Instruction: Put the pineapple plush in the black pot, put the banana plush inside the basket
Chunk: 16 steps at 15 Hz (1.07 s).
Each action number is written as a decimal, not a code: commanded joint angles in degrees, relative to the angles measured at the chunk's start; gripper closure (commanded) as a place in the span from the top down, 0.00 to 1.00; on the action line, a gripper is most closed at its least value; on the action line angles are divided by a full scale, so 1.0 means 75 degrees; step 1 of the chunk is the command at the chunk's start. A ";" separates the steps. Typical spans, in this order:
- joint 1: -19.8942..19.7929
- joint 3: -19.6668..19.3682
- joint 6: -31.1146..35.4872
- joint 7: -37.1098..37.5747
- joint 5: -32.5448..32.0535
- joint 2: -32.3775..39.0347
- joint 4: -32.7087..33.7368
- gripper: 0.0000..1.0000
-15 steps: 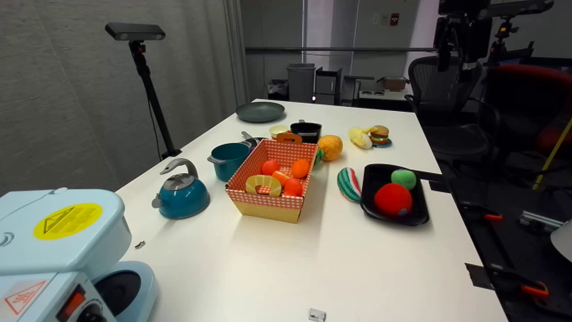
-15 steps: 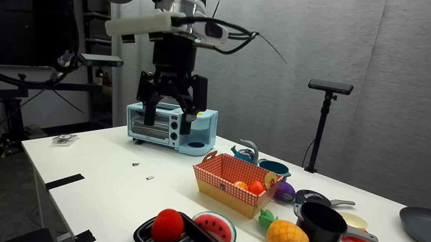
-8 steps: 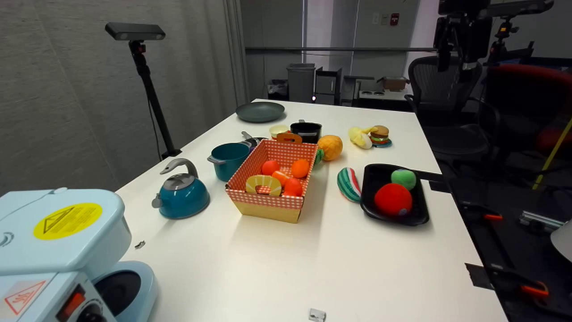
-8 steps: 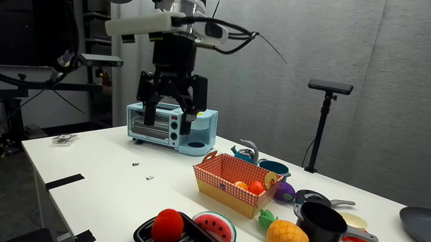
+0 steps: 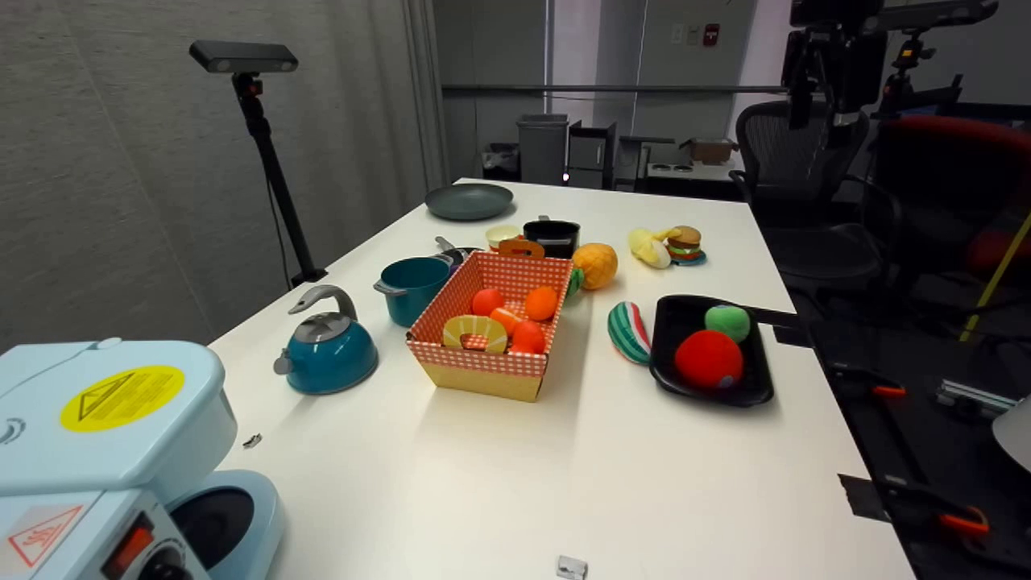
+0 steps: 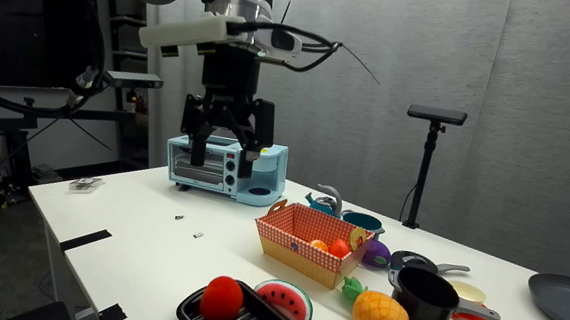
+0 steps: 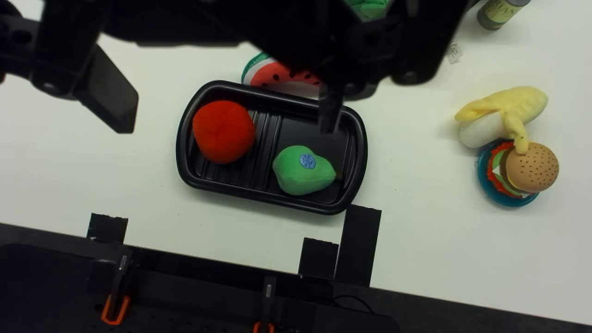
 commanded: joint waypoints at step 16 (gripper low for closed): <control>-0.0514 -0.0603 0.0725 0.0372 -0.0004 0.1453 0.0804 1.00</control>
